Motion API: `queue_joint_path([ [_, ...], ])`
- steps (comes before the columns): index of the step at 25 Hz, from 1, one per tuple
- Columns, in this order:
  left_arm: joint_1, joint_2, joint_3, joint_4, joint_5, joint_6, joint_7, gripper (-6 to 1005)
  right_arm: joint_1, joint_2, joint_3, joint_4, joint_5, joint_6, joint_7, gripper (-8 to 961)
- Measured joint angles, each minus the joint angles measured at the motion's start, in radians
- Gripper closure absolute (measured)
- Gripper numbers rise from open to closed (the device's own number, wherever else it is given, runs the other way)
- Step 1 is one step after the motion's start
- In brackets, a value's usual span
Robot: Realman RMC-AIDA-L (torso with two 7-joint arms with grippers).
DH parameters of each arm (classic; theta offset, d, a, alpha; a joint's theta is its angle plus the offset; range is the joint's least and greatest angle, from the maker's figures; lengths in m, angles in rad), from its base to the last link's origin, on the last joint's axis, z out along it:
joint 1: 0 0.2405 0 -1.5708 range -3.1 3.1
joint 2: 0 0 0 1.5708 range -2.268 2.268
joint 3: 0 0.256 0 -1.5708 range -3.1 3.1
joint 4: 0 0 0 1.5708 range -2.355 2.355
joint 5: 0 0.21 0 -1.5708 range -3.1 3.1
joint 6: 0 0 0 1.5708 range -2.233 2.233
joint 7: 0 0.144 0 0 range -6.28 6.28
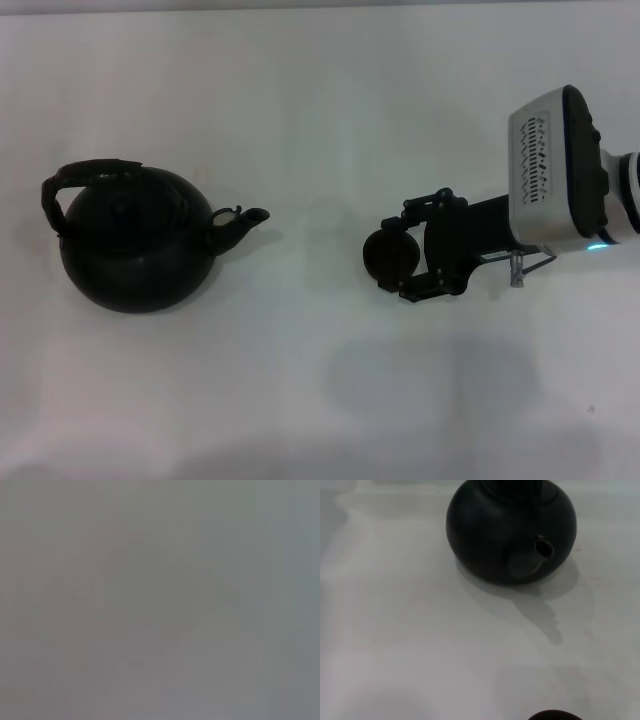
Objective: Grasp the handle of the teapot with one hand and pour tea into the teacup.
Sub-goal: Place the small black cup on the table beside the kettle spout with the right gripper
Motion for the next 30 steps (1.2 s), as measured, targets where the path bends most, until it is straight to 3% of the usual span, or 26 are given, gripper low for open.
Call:
queue_joint_path([
  [30, 0.002, 0.000, 0.000, 0.001, 0.003, -0.015, -0.004, 268, 0.001, -0.002, -0.004, 0.019, 0.001, -0.010, 0.002, 160],
])
